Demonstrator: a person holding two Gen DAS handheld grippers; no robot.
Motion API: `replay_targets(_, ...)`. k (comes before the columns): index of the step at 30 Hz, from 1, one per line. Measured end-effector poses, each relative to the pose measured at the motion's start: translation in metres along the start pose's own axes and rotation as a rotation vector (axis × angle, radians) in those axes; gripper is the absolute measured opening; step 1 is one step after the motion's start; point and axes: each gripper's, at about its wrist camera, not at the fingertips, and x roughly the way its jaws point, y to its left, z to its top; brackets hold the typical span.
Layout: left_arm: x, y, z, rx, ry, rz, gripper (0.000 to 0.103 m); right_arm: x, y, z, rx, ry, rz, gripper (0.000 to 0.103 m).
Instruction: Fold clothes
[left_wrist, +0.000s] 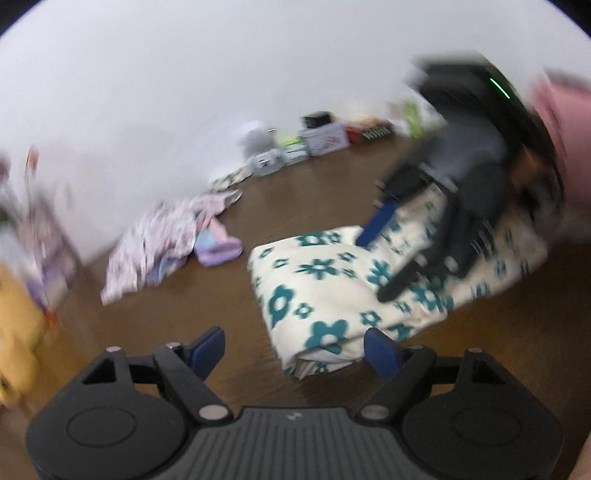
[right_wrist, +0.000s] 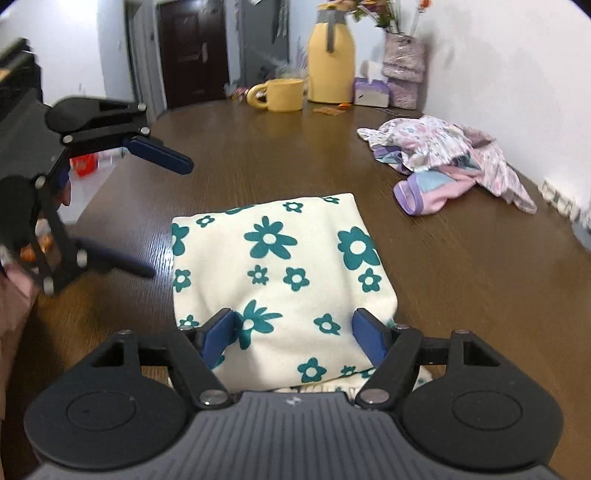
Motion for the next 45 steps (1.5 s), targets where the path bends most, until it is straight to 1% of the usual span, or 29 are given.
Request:
replay_targets(3,0.001,0.026,0.003,-0.196,0.0,-0.098,0.082,-0.002,0.002,-0.001,-0.008,-0.013,-0.011,0.071)
replay_targets(6,0.003,0.037,0.004,-0.332,0.009,-0.168,0.082,-0.008,0.004,0.005,-0.012,-0.007,-0.016,0.071)
replay_targets(9,0.009,0.042,0.0,-0.424,0.027,-0.207,0.082,-0.025,0.006,0.011,-0.02,-0.023,-0.022,0.072)
replay_targets(11,0.019,0.047,-0.002,-0.466,0.044,-0.224,0.082,-0.03,0.005,0.011,-0.021,-0.014,-0.01,0.072)
replay_targets(13,0.03,0.052,-0.006,-0.52,0.062,-0.242,0.081,-0.026,0.003,0.008,-0.017,0.003,-0.013,0.072)
replay_targets(18,0.052,0.064,-0.017,-0.67,0.106,-0.316,0.08,-0.012,-0.002,0.0,-0.013,0.035,-0.013,0.072)
replay_targets(25,0.068,0.068,-0.023,-0.785,0.086,-0.394,0.079,-0.009,-0.011,-0.014,0.026,0.012,0.017,0.075)
replay_targets(30,0.078,0.064,-0.021,-0.822,0.052,-0.419,0.079,-0.01,-0.012,-0.021,0.044,-0.024,0.023,0.076)
replay_targets(32,0.081,0.063,-0.02,-0.83,0.042,-0.415,0.074,-0.011,-0.013,-0.023,0.049,-0.036,0.024,0.076)
replay_targets(34,0.085,0.065,-0.023,-0.858,0.033,-0.422,0.065,-0.011,-0.013,-0.024,0.052,-0.046,0.026,0.076)
replay_targets(36,0.088,0.067,-0.026,-0.892,0.024,-0.433,0.062,-0.012,-0.013,-0.025,0.054,-0.054,0.027,0.076)
replay_targets(40,0.092,0.065,-0.031,-0.947,-0.02,-0.443,0.06,-0.013,-0.014,-0.028,0.062,-0.07,0.029,0.076)
replay_targets(45,0.095,0.057,-0.027,-0.934,-0.062,-0.412,0.058,-0.012,-0.014,-0.029,0.072,-0.084,0.028,0.077)
